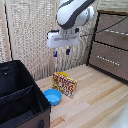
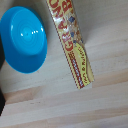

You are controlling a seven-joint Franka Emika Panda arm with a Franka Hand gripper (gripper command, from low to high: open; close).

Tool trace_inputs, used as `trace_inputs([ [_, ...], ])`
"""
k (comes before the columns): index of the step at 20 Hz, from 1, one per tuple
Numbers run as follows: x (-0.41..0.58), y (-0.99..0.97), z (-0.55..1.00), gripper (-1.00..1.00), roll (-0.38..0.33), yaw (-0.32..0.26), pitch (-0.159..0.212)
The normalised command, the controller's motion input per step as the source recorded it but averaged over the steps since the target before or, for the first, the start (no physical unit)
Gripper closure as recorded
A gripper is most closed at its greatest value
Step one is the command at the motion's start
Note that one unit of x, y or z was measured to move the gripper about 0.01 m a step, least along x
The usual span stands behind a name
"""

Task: Position your gripper near the granola bar, please. Lightly grip the granola bar with your gripping tool. Relocate your gripper along with the granola bar toward the leading division of the caddy with caution. Gently release the granola bar into the leading division of the caddy.

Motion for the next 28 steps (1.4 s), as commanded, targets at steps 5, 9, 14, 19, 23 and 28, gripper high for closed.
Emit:
trace_inputs([
  [5,-0.231,0.10,-0.44,-1.00,-0.035,0.018,-0.065],
  [9,-0.195,0.07,-0.50,-1.00,-0.029,0.044,-0.084],
  [14,-0.093,-0.08,-0.41,-1.00,-0.031,0.089,-0.036],
  [19,-0.017,-0.26,-0.32,-1.00,-0.004,0.115,0.017],
  [23,0.078,-0.16,-0.25,-1.00,-0.022,0.139,0.012],
  [28,0.015,0.07,-0.35,-1.00,-0.075,0.147,0.007],
])
